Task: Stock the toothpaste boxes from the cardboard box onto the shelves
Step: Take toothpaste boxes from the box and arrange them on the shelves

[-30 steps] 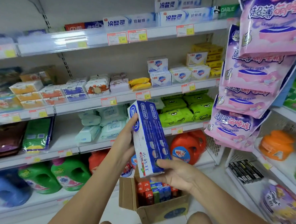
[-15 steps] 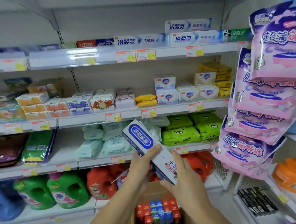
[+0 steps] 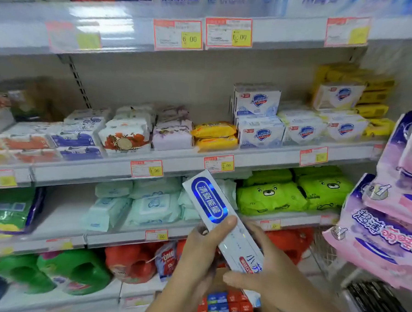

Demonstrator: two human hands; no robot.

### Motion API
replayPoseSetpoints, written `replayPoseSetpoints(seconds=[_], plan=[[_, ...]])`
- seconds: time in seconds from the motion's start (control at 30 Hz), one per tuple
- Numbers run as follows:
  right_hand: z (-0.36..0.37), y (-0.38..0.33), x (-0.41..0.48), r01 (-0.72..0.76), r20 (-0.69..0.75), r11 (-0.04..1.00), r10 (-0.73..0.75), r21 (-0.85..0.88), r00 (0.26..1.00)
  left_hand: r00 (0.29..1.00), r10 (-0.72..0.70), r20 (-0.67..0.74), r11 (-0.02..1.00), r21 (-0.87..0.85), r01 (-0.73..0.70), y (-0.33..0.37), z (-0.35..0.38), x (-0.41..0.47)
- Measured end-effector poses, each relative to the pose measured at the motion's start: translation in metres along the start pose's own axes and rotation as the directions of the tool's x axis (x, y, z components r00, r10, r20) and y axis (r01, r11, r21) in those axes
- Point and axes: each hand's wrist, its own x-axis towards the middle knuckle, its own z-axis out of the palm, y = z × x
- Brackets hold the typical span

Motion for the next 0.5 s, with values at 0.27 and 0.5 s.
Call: replayPoseSetpoints(seconds=[0.27, 0.5], plan=[[-0.045, -0.060, 0.014, -0.173, 0.086, 0.977, 0.163, 0.126, 0.983, 0.966, -0.258, -0.026, 0.948, -0.200, 0.248, 0.049, 0.020, 0.007], [-0.080, -0.139, -0.004, -0.219, 0.241, 0.936, 0.154, 0.274, 0.958, 0.953, -0.300, -0.049, 0.903, -0.336, 0.267, 0.112, 0.048, -0.027]])
